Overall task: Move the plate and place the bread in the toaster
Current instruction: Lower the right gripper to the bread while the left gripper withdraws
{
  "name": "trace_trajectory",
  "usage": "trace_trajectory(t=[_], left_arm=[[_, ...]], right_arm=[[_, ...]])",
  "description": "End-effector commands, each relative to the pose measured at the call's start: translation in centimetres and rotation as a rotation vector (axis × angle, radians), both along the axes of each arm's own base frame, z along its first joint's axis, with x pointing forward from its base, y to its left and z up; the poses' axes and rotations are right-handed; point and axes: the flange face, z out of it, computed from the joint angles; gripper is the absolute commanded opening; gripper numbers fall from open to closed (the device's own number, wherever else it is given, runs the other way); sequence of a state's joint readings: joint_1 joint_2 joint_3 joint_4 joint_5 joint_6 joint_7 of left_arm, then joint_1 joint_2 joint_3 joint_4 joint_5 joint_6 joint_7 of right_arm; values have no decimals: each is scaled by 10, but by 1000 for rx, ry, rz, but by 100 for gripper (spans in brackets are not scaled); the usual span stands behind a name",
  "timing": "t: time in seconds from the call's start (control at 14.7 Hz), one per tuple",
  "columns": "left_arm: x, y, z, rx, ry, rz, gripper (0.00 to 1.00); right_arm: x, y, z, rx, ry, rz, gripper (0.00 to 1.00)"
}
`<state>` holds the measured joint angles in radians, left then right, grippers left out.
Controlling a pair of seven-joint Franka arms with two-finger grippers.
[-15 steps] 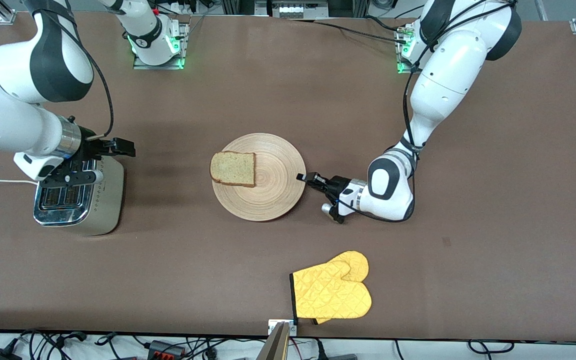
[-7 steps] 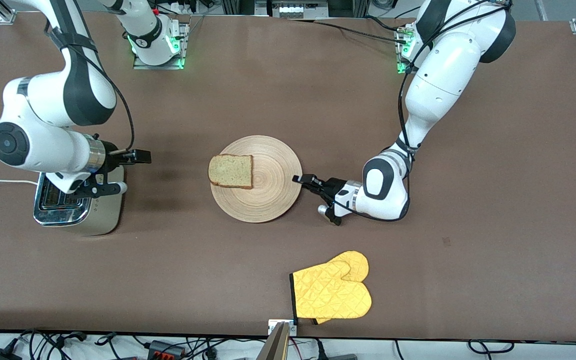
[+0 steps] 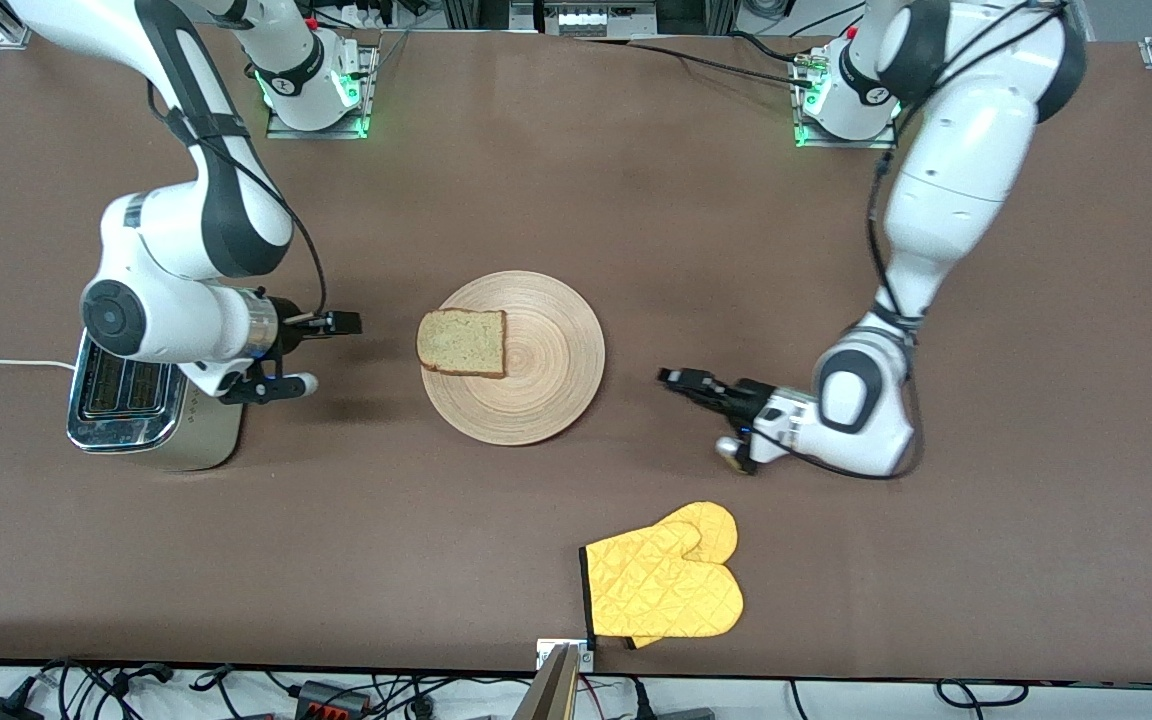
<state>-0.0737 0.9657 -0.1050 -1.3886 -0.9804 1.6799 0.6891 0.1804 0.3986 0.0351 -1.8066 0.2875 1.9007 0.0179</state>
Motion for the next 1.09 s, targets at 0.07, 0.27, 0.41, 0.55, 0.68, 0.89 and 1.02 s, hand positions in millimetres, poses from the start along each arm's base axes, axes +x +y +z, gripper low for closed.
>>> trace_trajectory(t=[0.07,0.27,0.41,0.55,0.68,0.89,1.02], left_arm=[[14,114,74,67,26,-80,39],[19,194,147,227,0,-133,43],[18,210,208,410,-27,-118,59],[16,230,233,506,-70,-123,100],[16,230,278,632,-151,-152,100],[25,244,340,797,-252,-135,100],[14,246,385,882,-275,-68,100]], right_arm=[[-1,15,-42,72,59,-78,81],[-3,31,-65,64,57,-68,75],[-5,40,-73,90,69,-89,75],[-4,43,-84,117,81,-123,75],[-4,49,-90,130,81,-138,75],[-5,59,-101,150,87,-157,72],[-5,60,-105,148,89,-155,69]])
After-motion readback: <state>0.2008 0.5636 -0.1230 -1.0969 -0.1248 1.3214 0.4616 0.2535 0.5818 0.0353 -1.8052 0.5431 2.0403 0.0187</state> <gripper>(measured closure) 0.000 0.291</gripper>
